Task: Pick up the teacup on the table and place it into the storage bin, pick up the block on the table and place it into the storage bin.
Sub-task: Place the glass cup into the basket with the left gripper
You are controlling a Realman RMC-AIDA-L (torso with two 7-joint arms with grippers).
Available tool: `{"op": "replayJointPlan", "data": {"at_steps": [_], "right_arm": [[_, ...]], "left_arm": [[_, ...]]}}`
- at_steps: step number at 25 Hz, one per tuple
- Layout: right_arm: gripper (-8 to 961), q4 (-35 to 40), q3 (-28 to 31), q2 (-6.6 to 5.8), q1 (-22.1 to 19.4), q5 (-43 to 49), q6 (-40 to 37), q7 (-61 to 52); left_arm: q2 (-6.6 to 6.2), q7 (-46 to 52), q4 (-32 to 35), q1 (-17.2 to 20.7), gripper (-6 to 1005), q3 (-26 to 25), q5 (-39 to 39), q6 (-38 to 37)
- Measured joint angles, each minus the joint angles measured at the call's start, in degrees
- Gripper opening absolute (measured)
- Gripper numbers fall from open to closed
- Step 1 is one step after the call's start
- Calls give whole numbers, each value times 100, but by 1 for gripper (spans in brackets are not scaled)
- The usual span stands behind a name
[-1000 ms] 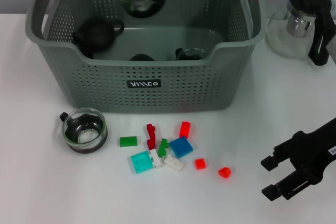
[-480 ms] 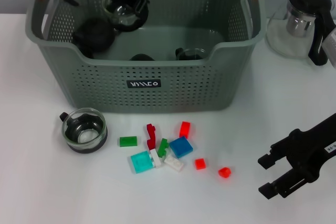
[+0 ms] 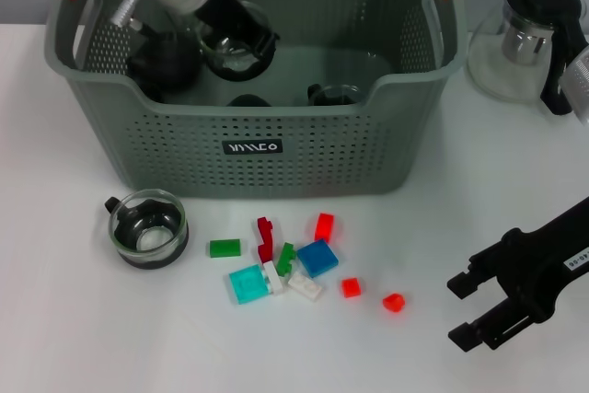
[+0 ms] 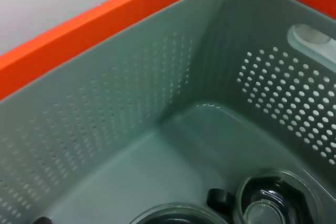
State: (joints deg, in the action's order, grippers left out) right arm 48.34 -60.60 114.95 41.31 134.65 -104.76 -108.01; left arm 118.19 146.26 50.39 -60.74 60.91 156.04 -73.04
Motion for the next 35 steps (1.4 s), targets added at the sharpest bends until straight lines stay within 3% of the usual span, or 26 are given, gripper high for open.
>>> {"op": "replayJointPlan", "data": {"at_steps": [12, 35], "right_arm": [[824, 0, -4, 10, 5, 0, -1, 0], [825, 0, -6, 46, 18, 141, 57, -9]], "left_arm": [[100, -10, -25, -13, 59, 358, 6, 58], [127, -107, 33, -12, 61, 514, 6, -25]]}}
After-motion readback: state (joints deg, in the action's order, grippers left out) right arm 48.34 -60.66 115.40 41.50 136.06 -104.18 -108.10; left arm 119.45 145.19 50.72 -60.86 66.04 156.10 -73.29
